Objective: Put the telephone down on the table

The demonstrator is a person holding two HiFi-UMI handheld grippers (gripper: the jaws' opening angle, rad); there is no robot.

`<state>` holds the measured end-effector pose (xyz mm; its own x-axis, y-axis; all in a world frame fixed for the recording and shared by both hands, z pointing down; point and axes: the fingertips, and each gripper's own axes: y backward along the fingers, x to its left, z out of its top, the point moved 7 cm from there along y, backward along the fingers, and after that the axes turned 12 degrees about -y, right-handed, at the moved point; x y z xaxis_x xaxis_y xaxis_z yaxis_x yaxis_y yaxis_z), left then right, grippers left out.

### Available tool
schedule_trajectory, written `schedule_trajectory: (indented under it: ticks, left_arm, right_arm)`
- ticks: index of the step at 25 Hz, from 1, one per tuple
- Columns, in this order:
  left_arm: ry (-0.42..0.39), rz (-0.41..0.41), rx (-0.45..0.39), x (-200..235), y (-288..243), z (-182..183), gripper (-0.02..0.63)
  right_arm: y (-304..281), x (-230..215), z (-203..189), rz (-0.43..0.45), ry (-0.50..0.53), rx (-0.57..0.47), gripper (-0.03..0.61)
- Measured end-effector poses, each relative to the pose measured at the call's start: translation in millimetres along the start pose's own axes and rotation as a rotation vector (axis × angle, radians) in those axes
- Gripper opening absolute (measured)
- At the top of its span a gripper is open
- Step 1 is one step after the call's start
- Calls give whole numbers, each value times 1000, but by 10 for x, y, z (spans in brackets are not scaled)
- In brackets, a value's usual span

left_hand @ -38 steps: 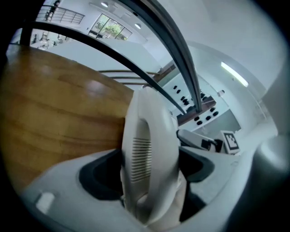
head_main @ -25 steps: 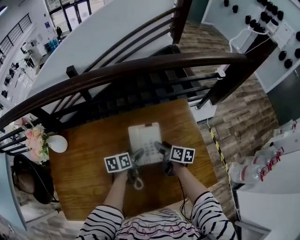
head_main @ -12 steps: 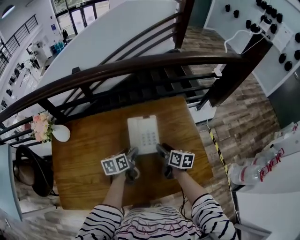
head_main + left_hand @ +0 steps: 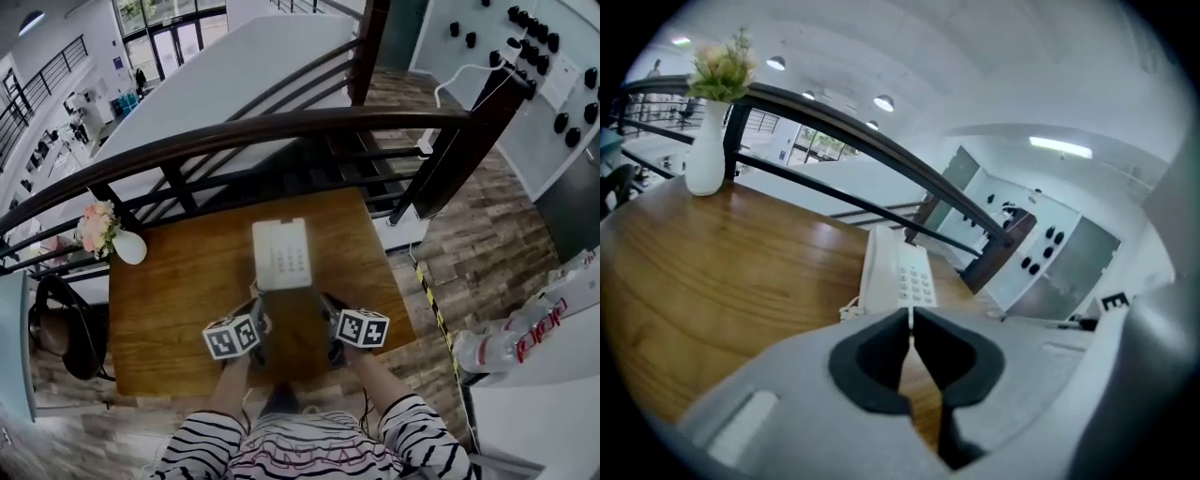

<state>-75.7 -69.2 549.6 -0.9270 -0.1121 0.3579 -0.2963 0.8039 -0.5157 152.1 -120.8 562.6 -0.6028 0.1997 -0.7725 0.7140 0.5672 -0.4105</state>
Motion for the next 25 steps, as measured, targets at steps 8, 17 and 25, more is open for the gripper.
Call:
schedule_trajectory:
  ticks: [8,17,25]
  left_arm:
    - [-79,3,-59,-437,721,-387,3]
    - [-130,5,-115,-882,1469,-764,3]
    - [-200,1,-131,-1278,1992,-1155,3]
  right_arm:
    - [767,140,-429,30,58,-42,0]
    - [1522,224,-878,55,63,-79,0]
    - [2096,199,-1172,84,59,-102,0]
